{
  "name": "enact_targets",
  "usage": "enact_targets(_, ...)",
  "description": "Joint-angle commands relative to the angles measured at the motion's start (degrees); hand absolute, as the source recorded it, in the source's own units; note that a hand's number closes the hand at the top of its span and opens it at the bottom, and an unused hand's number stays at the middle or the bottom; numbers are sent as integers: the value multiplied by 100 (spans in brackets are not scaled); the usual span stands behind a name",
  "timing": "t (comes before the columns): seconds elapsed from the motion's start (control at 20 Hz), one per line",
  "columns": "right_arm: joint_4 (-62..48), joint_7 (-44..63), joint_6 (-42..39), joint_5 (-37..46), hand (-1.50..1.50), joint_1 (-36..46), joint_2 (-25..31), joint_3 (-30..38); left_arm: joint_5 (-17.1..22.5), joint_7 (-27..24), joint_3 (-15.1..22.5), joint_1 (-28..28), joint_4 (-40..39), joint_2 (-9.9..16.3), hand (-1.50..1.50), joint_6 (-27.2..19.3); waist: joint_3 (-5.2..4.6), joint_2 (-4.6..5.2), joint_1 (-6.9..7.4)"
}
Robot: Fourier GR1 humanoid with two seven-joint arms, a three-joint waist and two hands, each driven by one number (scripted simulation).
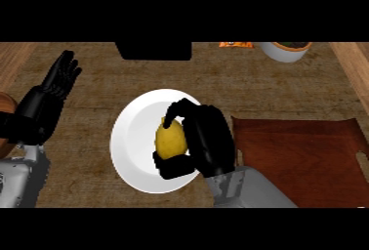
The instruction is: Pick the lemon from the tray and place it in the plate
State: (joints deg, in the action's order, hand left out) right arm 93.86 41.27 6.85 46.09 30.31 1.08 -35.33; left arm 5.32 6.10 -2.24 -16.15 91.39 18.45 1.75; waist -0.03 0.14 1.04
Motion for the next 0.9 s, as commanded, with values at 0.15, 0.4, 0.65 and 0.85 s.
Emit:
enact_targets(0.15,-2444,-214,1343,-528,150,1231,-105,-255,-102,171,46,-22,182,-105,0,-34,3,17,76)
enact_targets(0.4,-3598,-211,1906,-1306,150,1941,-107,-936,-154,156,116,-70,70,-231,0,-7,2,27,129)
enact_targets(0.65,-4231,-124,2578,-2381,-150,2311,-108,-1109,-187,-34,93,-407,-298,-186,0,130,1,78,271)
enact_targets(0.85,-4515,-707,2684,-3273,-150,2456,-108,-1160,-300,-32,281,-322,-208,-427,0,-11,4,109,361)
